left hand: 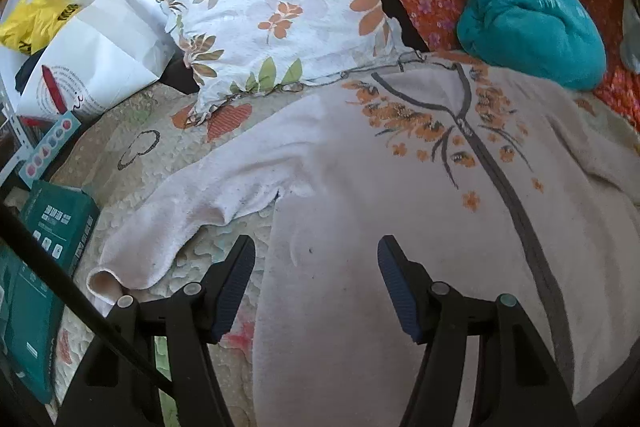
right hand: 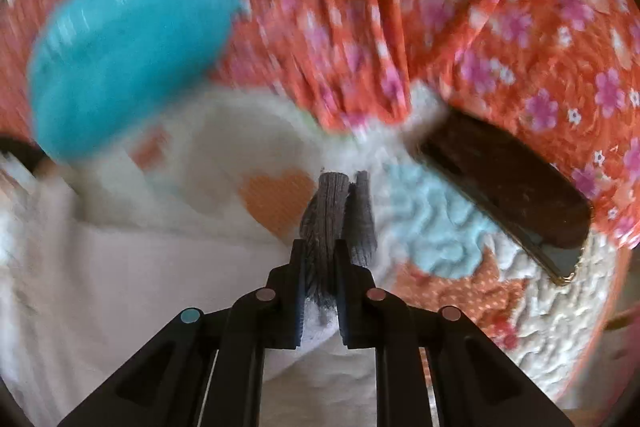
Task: Fold small clothes
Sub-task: 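Grasp the grey sleeve cuff with the right tool and lift it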
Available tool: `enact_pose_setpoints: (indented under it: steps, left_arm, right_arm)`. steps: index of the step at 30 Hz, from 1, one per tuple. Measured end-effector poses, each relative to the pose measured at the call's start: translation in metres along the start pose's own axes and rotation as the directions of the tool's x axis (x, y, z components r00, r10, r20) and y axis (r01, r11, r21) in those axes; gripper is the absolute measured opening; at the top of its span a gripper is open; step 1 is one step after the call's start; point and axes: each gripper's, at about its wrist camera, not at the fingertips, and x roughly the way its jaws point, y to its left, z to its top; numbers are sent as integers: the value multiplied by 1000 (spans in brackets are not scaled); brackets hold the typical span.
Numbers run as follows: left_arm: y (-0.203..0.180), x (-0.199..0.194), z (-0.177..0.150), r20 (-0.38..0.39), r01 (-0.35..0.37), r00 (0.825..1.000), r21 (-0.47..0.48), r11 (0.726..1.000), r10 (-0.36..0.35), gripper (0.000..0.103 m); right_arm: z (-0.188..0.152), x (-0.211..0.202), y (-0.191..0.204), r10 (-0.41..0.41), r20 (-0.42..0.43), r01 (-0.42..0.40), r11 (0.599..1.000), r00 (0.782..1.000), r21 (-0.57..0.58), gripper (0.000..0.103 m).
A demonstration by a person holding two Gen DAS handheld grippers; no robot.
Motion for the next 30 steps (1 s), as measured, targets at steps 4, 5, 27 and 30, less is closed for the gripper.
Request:
enact_pose_setpoints:
  steps: [4,5,27,30]
  left_arm:
    - [6,-7,-11,-2,32,999,15,999,-32,63]
    - [9,-7,-10,-4,34,999,4,999,-34,63]
    - [20,-4,-21,-80,83,993,-45,996,-86,63]
    - [17,-4,-21,-90,95,991,-38,995,-98,63]
  right_arm:
    - [19,-75,-6,77,290,-93,995,954,44,14]
    - [20,-87,-9,46,338,-68,996,940,53,14]
    - [-7,-51,-136,0,112,-37,943,994,331,39]
    - [-2,-14,-99,10,7,-11,972,1000,235,43]
